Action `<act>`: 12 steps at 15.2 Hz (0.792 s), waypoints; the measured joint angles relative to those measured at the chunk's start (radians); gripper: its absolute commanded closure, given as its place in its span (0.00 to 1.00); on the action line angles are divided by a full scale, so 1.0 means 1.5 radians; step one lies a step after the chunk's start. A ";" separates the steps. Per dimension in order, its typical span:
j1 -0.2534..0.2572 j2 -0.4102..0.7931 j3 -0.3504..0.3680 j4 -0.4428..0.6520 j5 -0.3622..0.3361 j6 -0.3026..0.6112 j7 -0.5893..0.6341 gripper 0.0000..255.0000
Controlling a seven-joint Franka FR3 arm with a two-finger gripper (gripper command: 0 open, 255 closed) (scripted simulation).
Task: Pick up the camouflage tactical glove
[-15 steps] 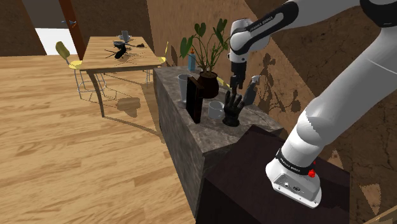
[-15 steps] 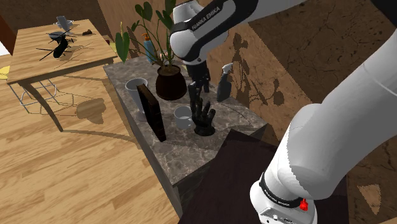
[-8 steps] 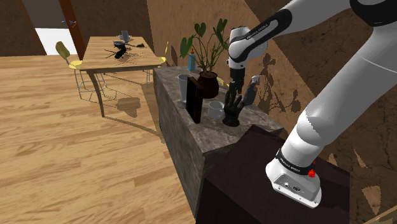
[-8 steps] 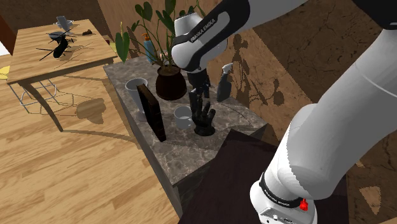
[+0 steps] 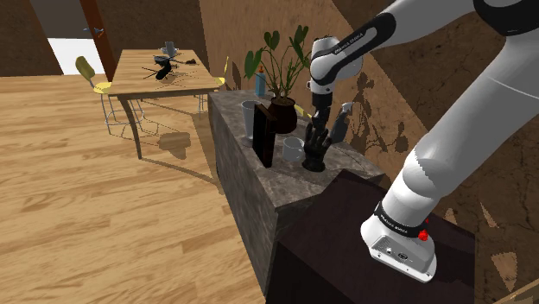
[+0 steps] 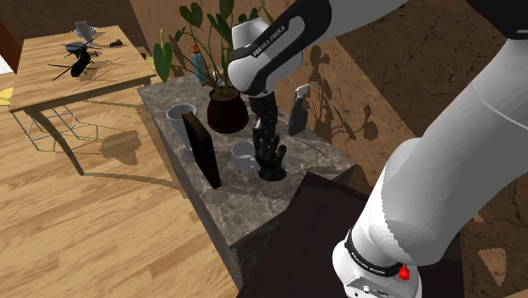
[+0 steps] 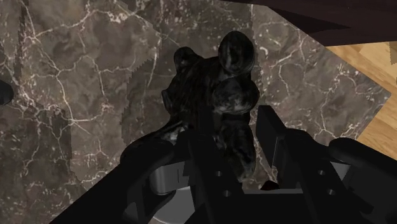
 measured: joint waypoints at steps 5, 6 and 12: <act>0.000 -0.013 0.002 0.006 -0.002 -0.021 0.001 1.00; 0.001 -0.017 0.003 0.010 -0.002 -0.029 0.002 1.00; 0.000 -0.052 0.008 0.036 -0.005 -0.088 0.003 1.00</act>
